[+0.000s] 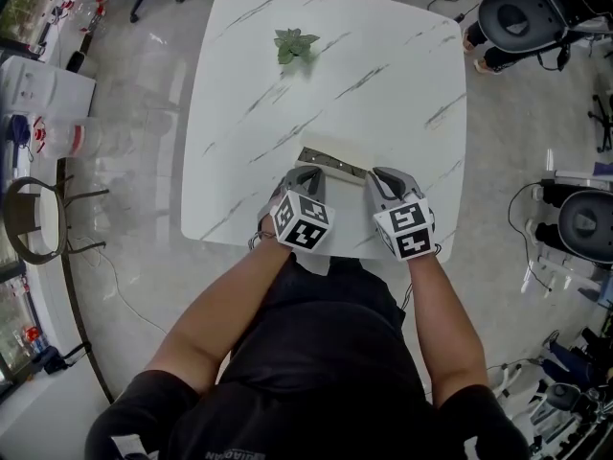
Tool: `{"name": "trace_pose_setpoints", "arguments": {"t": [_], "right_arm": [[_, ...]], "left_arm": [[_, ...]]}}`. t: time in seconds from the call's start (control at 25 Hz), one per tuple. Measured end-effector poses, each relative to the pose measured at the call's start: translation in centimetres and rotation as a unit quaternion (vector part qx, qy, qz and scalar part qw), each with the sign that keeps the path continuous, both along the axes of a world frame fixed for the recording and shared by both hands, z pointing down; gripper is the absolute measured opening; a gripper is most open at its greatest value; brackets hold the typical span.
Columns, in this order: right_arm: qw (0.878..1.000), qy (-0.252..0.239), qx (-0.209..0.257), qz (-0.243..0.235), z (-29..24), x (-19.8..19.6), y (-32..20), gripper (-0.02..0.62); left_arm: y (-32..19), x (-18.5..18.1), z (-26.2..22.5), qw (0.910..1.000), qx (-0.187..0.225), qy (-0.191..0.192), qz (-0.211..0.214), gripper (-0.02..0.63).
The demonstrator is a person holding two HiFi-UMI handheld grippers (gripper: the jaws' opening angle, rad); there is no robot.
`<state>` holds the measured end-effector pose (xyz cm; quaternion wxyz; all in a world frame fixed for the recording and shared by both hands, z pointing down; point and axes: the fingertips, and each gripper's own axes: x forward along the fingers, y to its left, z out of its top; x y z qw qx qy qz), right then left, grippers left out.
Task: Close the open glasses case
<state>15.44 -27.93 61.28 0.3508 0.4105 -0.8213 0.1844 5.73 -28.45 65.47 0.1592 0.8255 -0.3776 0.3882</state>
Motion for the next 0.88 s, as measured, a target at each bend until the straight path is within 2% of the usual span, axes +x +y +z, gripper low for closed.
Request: {"name": "trace_pose_setpoints", "arguments": {"t": [0.6, 0.88], "right_arm": [[1.000, -0.012, -0.015, 0.008, 0.9, -0.4, 1.3, 0.032], [1.000, -0.015, -0.023, 0.004, 1.4, -0.5, 2.0, 0.032]], "left_arm": [[0.0, 0.0, 0.0, 0.9997, -0.020, -0.009, 0.004, 0.005], [0.7, -0.2, 0.6, 0.9990, -0.044, -0.011, -0.001, 0.005]]}}
